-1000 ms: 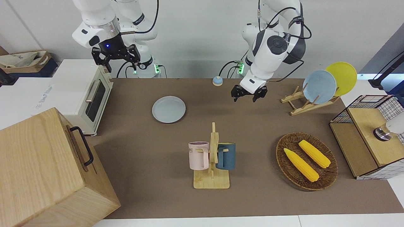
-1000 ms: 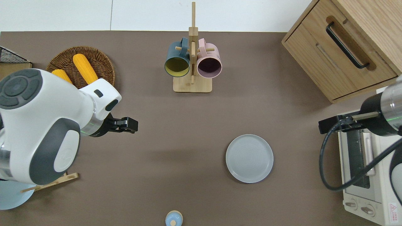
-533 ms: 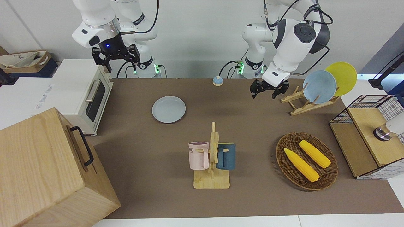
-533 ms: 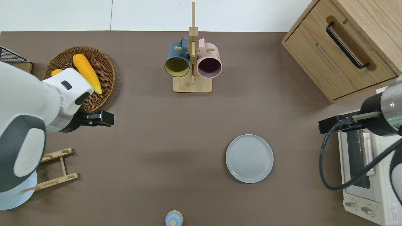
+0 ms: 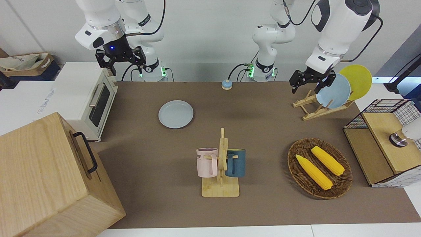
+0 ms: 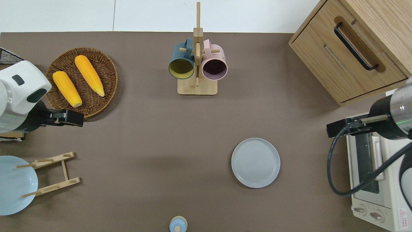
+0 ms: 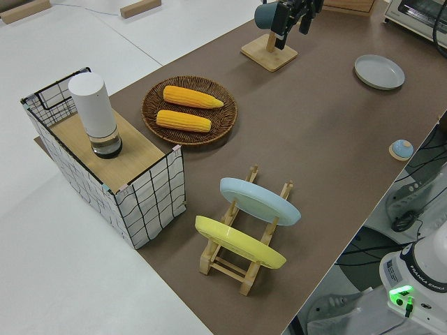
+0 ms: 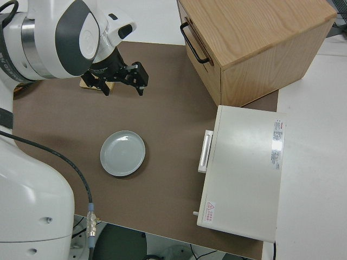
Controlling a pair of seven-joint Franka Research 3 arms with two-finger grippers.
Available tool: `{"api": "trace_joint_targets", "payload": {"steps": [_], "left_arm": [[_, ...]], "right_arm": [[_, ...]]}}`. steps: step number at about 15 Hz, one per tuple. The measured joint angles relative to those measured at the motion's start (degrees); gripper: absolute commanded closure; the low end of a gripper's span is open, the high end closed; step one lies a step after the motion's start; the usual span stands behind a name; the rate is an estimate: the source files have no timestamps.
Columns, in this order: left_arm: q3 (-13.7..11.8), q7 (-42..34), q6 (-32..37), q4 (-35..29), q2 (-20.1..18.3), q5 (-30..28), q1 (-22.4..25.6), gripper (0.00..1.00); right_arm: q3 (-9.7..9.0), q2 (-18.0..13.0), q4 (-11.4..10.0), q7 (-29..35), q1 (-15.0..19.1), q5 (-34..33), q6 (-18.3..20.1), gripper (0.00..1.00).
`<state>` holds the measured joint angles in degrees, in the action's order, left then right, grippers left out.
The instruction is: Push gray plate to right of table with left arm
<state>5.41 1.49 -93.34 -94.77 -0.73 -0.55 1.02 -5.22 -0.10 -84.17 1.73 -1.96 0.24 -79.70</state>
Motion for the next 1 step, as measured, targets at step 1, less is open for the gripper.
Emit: {"api": "trace_joint_targets", "payload": {"steps": [1], "left_arm": [[-0.48, -0.14, 0.02, 0.08, 0.00, -0.20, 0.03, 0.01]], "right_arm": [[0.00, 0.00, 0.00, 0.00, 0.00, 0.00, 0.00, 0.017]]}}
